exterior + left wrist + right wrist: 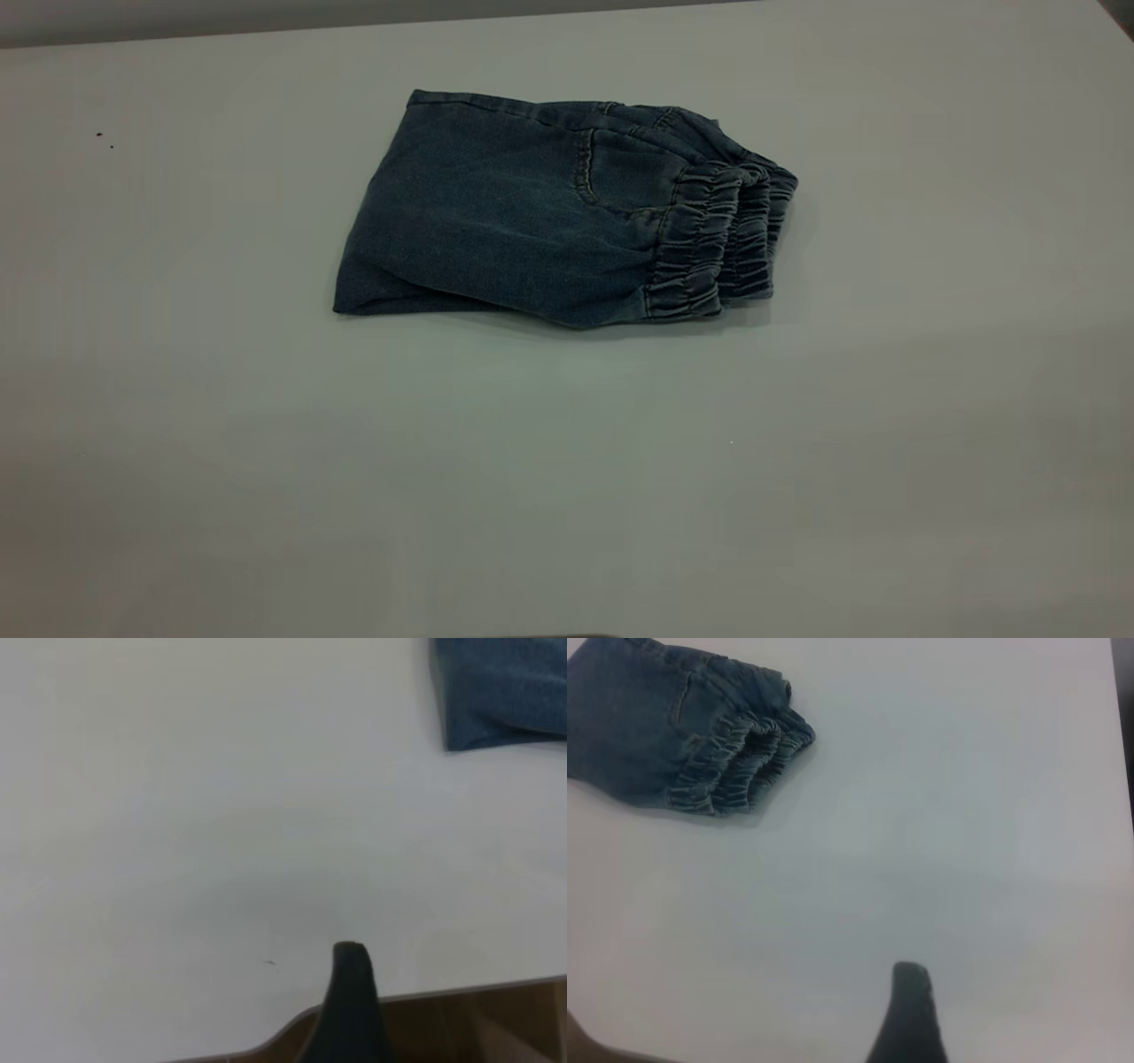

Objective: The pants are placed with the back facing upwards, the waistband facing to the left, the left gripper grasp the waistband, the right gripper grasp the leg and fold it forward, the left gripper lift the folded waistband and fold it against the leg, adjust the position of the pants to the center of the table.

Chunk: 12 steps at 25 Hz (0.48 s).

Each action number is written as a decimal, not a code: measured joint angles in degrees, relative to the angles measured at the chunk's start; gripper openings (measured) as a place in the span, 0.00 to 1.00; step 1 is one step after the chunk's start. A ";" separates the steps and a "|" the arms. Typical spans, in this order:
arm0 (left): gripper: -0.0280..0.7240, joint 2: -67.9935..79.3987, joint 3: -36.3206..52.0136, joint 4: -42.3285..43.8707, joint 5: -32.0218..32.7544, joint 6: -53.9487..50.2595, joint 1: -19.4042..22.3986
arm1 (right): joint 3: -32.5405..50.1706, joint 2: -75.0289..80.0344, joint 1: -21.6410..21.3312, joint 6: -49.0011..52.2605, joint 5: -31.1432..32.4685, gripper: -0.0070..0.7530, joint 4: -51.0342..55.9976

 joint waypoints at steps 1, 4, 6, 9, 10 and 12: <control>0.76 0.00 0.00 0.00 0.00 0.00 0.00 | 0.00 0.00 0.00 0.00 0.00 0.66 0.00; 0.76 0.00 0.00 0.00 0.00 0.00 0.00 | 0.00 0.00 -0.05 0.14 0.00 0.66 -0.40; 0.76 0.00 0.00 0.00 0.00 0.00 0.00 | 0.01 0.00 -0.05 1.69 0.00 0.66 -2.07; 0.76 0.00 0.00 0.00 0.00 0.00 0.00 | 0.01 0.00 -0.05 5.93 -0.18 0.66 -5.48; 0.76 0.00 0.00 0.00 0.00 0.00 0.00 | 0.01 0.00 -0.05 7.44 -0.23 0.66 -6.60; 0.76 0.00 0.00 0.00 0.00 0.00 0.00 | 0.06 0.00 -0.05 9.65 -0.34 0.66 -8.20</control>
